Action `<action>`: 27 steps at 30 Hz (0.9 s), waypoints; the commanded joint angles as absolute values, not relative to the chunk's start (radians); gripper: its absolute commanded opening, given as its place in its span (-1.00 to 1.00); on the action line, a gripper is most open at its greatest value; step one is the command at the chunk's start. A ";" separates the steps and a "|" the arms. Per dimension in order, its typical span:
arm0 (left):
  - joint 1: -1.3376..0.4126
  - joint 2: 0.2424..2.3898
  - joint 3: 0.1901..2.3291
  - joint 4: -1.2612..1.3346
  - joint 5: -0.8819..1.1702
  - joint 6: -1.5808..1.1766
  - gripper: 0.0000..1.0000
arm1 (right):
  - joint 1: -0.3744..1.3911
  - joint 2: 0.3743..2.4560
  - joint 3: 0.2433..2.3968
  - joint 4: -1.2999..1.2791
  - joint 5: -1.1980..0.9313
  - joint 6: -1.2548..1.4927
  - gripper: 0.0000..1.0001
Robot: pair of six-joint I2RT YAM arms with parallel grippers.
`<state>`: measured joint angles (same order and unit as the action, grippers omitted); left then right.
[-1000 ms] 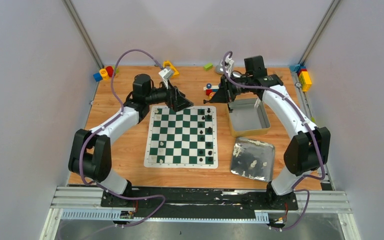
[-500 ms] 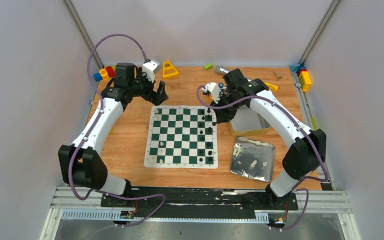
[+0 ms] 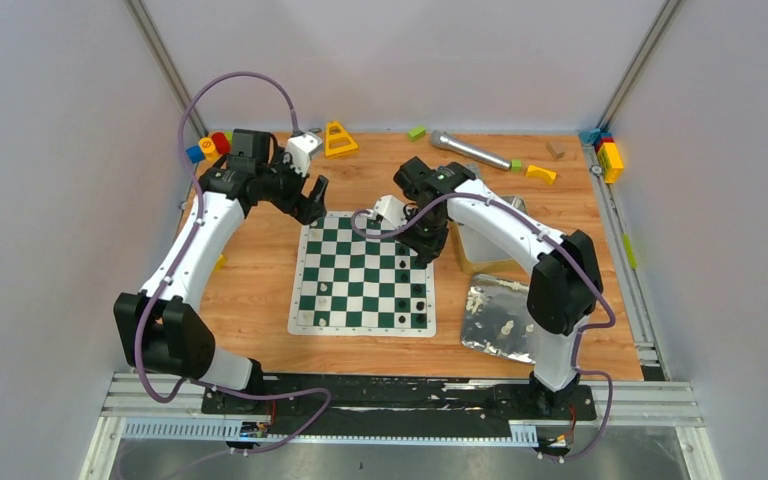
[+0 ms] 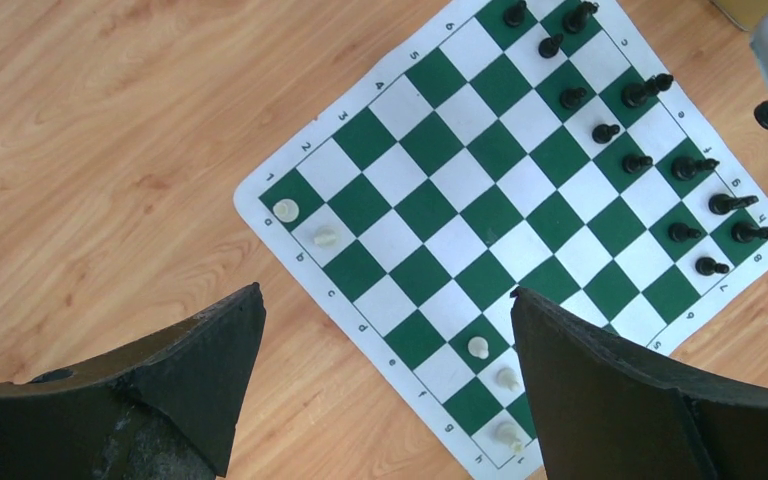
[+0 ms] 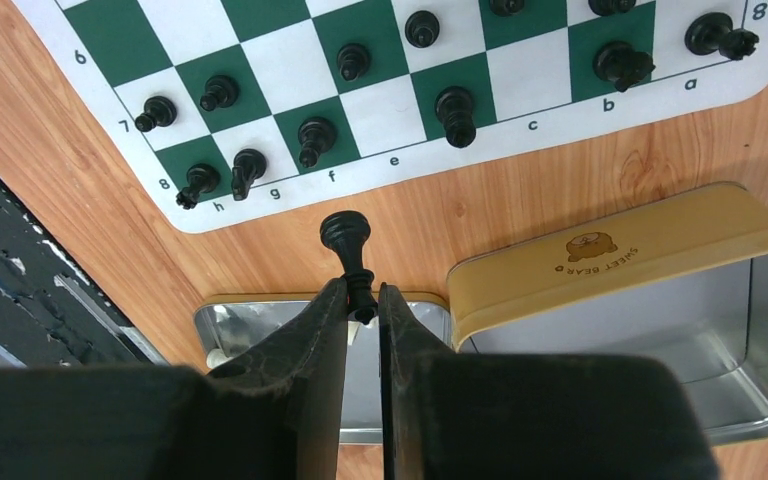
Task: Set up the chess pieces on the board
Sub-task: Place the chess piece on the chessboard.
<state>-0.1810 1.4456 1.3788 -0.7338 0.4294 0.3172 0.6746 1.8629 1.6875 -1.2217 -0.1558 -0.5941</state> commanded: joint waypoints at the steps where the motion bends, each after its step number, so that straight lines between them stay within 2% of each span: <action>1: -0.181 1.422 1.368 -0.754 0.445 0.330 1.00 | 0.706 1.905 1.753 -1.247 -0.087 -0.606 -1.00; 15: -0.101 1.365 1.331 -0.714 0.272 0.293 1.00 | 0.757 2.062 1.827 -1.264 -0.001 -0.614 -1.00; 27: -0.080 1.351 1.332 -0.716 0.268 0.295 1.00 | 0.774 2.125 1.864 -1.259 0.063 -0.615 -1.00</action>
<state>-0.0845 1.3945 1.3293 -0.7364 0.2680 0.3016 0.7658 2.1105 1.8156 -1.2545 0.0181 -0.6052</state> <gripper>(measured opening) 0.998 0.159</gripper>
